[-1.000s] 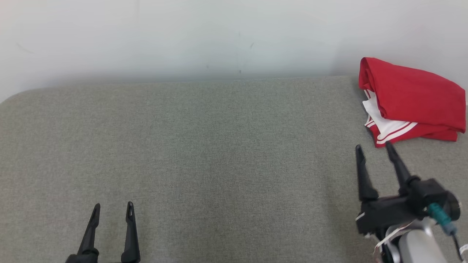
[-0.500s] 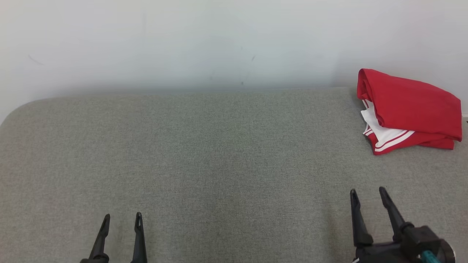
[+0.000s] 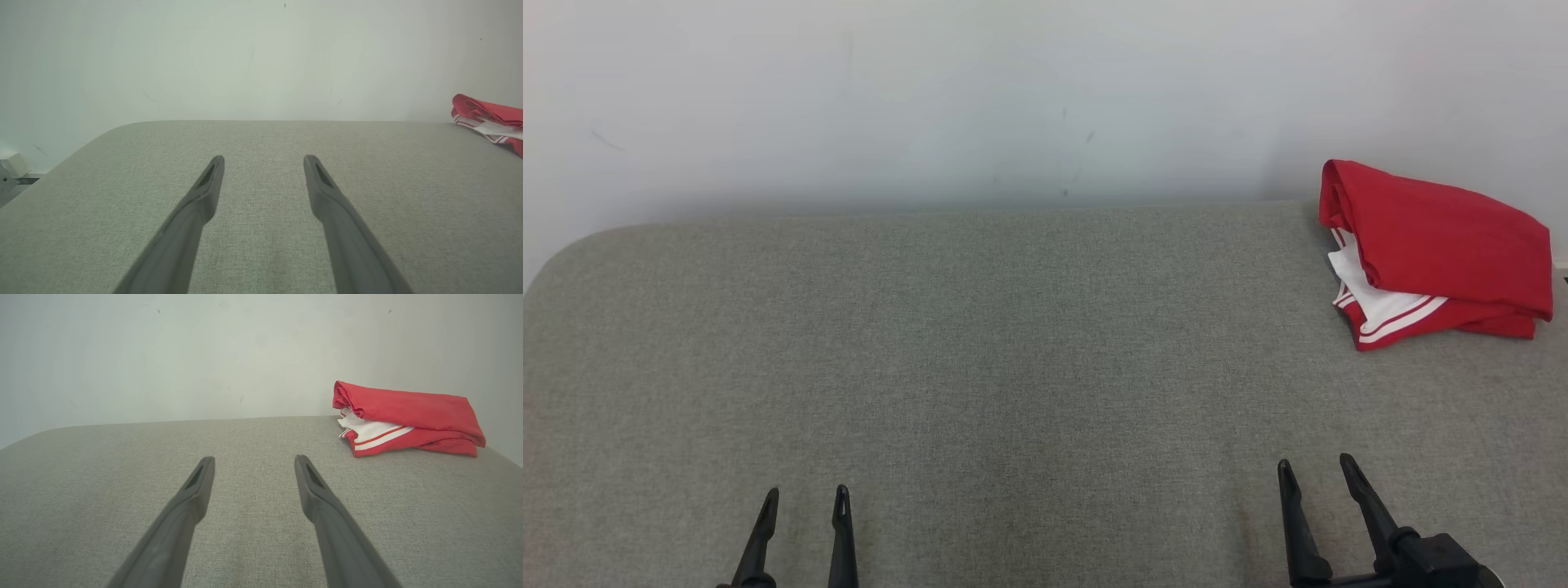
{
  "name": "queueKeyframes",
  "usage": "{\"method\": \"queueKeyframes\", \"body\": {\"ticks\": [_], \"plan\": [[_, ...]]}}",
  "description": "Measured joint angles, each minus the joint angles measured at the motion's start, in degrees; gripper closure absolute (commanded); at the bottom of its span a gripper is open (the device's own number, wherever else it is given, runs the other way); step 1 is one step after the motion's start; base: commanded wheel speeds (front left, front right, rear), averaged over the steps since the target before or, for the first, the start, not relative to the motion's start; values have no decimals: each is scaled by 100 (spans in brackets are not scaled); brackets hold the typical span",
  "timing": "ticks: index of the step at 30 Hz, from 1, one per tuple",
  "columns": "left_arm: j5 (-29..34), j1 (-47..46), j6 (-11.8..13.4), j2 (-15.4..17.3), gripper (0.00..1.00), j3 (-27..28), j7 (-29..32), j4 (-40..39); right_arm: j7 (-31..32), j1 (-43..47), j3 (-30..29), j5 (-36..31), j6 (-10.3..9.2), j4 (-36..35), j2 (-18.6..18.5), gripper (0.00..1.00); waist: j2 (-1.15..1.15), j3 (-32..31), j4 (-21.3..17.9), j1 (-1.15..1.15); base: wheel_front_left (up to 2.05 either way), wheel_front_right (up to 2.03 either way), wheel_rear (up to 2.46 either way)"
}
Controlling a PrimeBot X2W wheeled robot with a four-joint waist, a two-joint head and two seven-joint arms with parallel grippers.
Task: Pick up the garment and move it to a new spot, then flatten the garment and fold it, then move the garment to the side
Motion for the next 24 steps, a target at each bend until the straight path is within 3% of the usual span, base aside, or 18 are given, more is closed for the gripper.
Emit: {"method": "queueKeyframes", "body": {"ticks": [24], "plan": [[-21,10,52,0,0,19,0,141,0,-25,65,32,0,199,4,0,0,10,0,0,0,0,0]]}}
